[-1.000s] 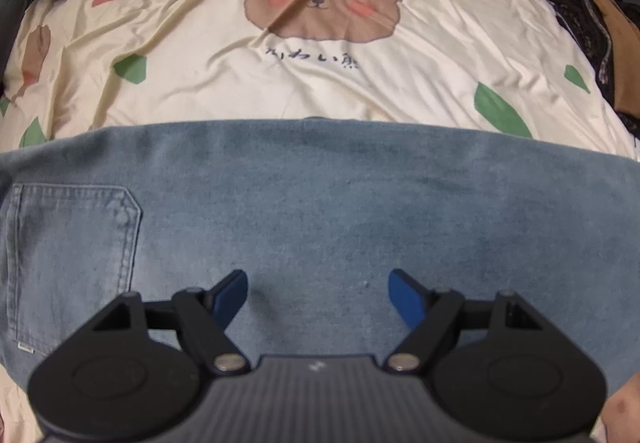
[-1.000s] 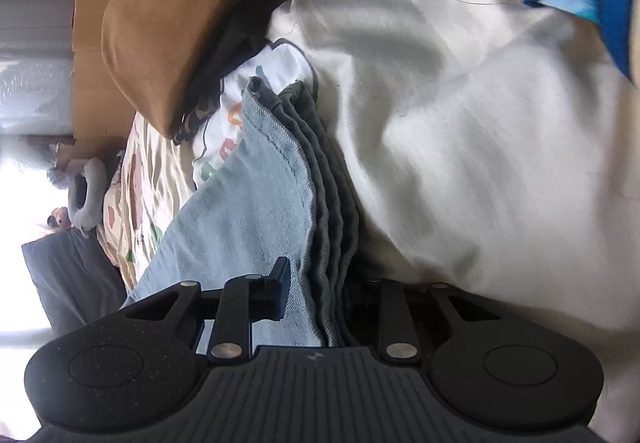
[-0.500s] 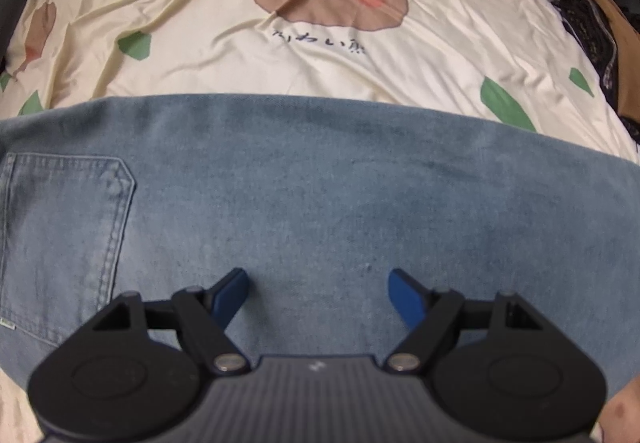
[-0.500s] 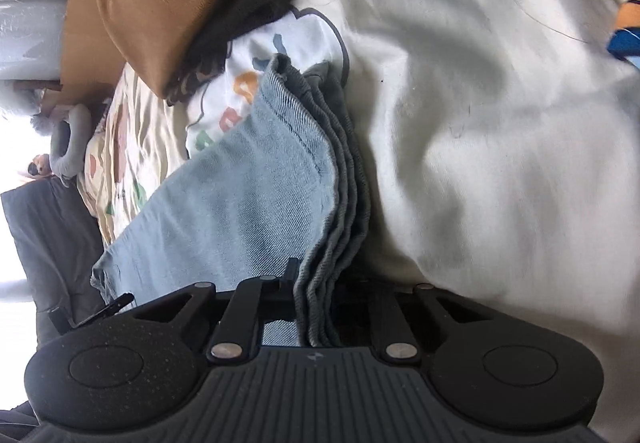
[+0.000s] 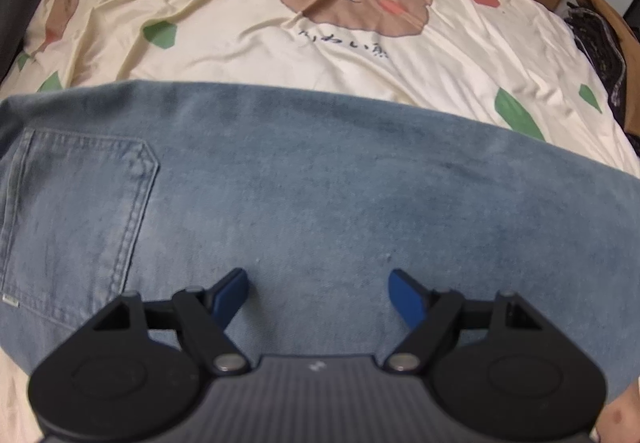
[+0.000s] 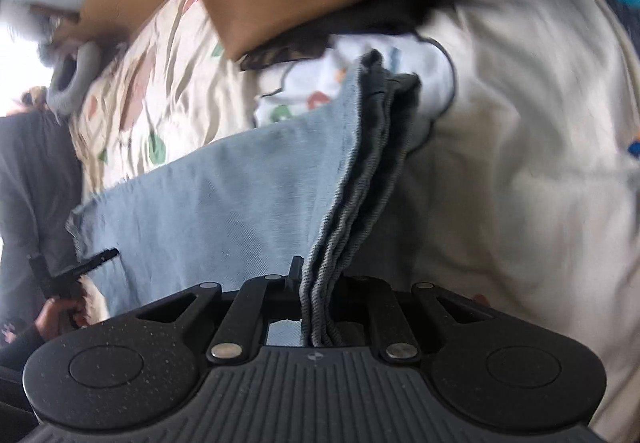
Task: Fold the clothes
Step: 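Hold the folded leg edge with the right gripper and lift it slightly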
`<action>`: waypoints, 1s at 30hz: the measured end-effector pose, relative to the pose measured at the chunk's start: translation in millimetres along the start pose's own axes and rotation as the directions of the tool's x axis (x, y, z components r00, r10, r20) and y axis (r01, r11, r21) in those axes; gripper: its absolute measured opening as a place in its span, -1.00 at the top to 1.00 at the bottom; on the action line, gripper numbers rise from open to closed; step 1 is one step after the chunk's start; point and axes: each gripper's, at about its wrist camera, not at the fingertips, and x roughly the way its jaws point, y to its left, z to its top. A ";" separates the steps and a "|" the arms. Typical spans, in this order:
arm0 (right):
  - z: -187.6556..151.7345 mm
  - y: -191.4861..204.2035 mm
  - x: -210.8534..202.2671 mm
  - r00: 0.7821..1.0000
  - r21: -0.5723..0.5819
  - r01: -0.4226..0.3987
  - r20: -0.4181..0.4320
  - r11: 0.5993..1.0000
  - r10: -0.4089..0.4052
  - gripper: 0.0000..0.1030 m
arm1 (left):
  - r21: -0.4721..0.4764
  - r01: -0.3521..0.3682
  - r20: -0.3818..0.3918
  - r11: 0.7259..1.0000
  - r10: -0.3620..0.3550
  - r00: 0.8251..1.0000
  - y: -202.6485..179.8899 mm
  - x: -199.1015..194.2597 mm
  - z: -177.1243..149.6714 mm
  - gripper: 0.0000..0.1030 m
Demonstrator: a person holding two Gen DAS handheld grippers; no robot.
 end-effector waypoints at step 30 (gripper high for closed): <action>3.8 8.7 27.1 0.970 -0.079 0.230 -0.063 0.970 -0.235 0.83 | -0.073 0.005 0.034 0.997 -0.002 0.999 10.0 0.7 -23.2 -0.56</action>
